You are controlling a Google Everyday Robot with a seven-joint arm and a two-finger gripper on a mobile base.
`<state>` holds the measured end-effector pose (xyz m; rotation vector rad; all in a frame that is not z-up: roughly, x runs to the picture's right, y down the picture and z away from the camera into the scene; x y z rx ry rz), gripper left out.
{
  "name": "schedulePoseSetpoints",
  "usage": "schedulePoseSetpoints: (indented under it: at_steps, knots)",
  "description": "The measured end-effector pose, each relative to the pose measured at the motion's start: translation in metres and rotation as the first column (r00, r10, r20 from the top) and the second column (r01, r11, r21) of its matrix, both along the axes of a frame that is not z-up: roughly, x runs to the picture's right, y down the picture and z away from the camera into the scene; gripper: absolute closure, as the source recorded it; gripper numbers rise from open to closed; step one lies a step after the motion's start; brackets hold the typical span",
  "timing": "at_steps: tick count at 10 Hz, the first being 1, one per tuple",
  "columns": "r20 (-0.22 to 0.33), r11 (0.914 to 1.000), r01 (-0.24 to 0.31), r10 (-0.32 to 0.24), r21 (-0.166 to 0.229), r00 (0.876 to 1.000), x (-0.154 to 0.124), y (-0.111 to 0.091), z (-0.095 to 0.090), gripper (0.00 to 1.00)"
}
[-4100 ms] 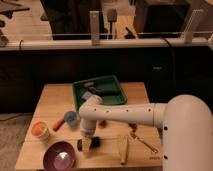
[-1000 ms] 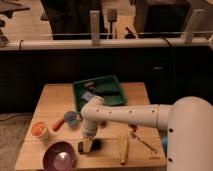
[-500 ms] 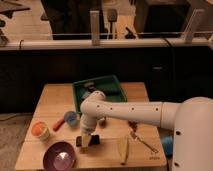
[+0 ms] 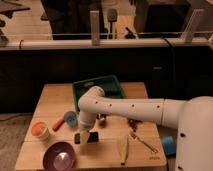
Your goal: Place eraser in purple bowl
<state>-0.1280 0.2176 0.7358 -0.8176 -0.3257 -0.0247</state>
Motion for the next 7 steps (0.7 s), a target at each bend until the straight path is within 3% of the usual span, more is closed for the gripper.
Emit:
schedulePoseSetpoints:
  at_steps: [4, 6, 7]
  knots:
    - [0.086, 0.9957, 0.084, -0.087, 0.040, 0.993, -0.042, -0.011, -0.042, 1.00]
    - [0.123, 0.9888, 0.142, -0.147, 0.048, 0.982, -0.070, -0.003, -0.055, 0.99]
    - [0.135, 0.9850, 0.166, -0.171, 0.047, 0.976, -0.081, 0.002, -0.059, 0.93]
